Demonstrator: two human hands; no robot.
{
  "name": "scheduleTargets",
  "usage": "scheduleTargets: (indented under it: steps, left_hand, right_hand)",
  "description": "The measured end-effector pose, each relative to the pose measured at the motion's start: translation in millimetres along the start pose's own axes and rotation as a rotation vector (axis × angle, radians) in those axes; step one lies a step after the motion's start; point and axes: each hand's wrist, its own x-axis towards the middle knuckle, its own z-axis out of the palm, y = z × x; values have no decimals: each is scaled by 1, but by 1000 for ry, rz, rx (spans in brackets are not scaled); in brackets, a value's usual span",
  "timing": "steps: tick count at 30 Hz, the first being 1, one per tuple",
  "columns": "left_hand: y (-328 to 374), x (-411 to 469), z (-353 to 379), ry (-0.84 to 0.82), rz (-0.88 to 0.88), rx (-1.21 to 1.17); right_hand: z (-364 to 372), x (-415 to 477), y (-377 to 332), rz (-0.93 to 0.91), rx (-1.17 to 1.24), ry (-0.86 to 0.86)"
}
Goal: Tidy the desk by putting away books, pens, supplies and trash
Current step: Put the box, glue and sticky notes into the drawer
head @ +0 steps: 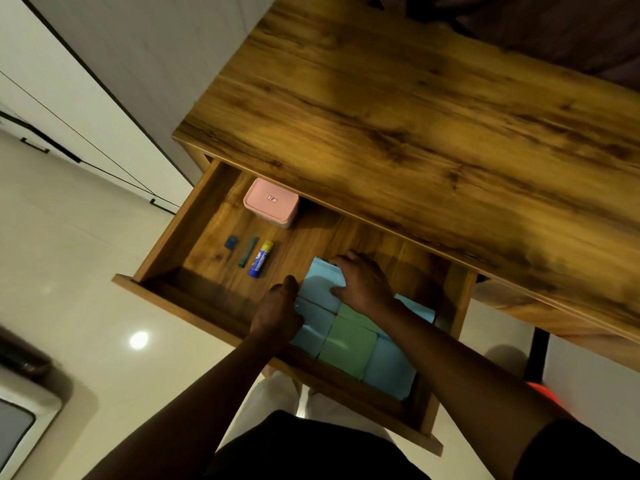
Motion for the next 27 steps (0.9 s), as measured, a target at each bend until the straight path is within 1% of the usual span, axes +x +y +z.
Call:
scheduleTargets:
  steps: [9, 12, 14, 16, 19, 21, 24, 27]
  left_hand:
    - [-1, -4, -6, 16, 31, 52]
    - [-1, -7, -11, 43, 25, 61]
    - [1, -14, -17, 74, 11, 11]
    - [3, -22, -23, 126, 17, -50]
    - [4, -45, -36, 257, 42, -116]
    - [2, -63, -48, 334, 49, -215]
    - [-16, -99, -66, 406, 47, -395]
    - [-46, -135, -79, 549, 48, -481]
  right_hand:
    - [1, -9, -4, -10, -13, 33]
    - [-1, -13, -6, -22, 15, 76]
    - [-4, -17, -10, -43, 62, 123]
    - [-10, -22, -19, -67, 119, 174]
    - [-18, -33, -43, -99, 216, 234]
    - [-23, -42, -62, -127, 285, 270]
    - [-28, -56, -101, -183, 382, 281]
    - [-26, -73, -144, -276, 471, 320]
